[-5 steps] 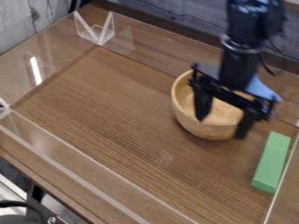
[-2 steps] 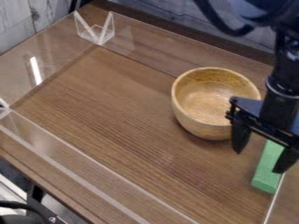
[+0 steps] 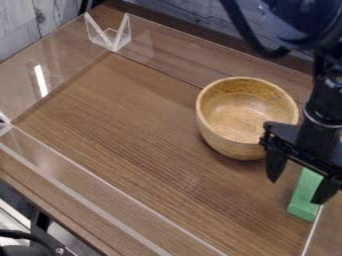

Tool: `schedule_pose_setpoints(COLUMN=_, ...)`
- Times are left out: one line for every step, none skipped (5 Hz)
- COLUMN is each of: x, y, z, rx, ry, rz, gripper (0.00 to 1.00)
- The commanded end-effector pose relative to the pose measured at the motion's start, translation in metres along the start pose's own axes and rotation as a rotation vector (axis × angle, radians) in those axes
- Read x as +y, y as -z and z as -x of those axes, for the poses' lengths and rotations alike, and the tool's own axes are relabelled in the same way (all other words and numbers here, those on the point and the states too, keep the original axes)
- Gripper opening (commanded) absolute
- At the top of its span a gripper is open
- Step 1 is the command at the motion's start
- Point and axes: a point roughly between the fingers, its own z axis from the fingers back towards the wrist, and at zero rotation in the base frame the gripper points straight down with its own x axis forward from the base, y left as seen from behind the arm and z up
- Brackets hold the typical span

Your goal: Put green stick into wooden bowl

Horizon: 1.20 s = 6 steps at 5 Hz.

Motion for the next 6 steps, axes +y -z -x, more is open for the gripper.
schedule_pose_setpoints(x=-0.0019, y=-0.004, z=-0.0094, rx=-0.052, ry=0.0, rz=0.008, gripper=1.0)
schedule_pose_setpoints(x=-0.0003, y=0.0009, z=-0.0139, rx=-0.067, ry=-0.002, rz=0.003, gripper=1.0)
schedule_pose_setpoints(x=0.0006, y=0.0023, z=-0.0165, rx=-0.084, ry=-0.001, rz=-0.001, gripper=1.0)
schedule_pose_setpoints(x=0.0019, y=0.0029, z=-0.0169, rx=-0.096, ry=0.0, rz=-0.003, gripper=1.0)
schedule_pose_setpoints(x=0.0024, y=0.0037, z=-0.0169, rx=-0.107, ry=0.003, rz=-0.007, gripper=1.0)
schedule_pose_setpoints(x=0.003, y=0.0048, z=-0.0166, rx=-0.117, ry=0.004, rz=-0.01, gripper=1.0)
